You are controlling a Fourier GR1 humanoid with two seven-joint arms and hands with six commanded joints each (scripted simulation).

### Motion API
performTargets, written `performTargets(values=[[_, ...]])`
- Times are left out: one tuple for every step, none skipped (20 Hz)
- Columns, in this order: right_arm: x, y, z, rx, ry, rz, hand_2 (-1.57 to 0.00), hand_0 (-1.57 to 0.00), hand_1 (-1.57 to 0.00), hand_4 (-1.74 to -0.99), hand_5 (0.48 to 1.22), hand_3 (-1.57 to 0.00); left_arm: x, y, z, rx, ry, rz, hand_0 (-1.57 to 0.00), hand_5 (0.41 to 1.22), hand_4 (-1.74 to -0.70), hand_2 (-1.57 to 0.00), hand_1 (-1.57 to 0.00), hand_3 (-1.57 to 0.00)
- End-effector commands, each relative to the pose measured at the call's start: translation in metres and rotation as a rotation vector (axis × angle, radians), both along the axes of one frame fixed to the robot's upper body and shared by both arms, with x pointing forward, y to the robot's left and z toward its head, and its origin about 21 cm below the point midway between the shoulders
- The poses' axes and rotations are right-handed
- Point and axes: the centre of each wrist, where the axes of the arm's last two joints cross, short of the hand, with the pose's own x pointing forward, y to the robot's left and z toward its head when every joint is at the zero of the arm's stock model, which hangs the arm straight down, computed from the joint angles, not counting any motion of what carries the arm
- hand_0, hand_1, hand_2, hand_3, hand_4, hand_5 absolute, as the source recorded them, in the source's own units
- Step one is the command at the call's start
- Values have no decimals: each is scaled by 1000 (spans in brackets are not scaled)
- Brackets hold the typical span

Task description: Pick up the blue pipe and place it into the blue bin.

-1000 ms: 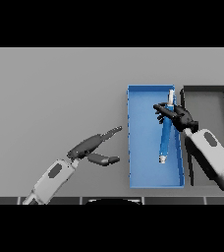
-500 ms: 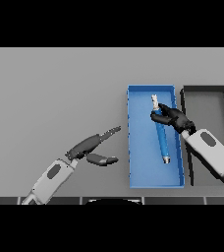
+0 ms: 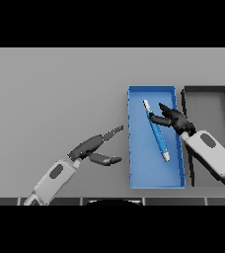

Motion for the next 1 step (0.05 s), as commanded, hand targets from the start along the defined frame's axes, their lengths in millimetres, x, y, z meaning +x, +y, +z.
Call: performTargets(values=[[0, -1, 2, -10, -1, 6, -14, -20, -15, -1186, 769, -8, 1, -1, 0, -1, 3, 2, 1, 474, -826, 1, 1, 1]])
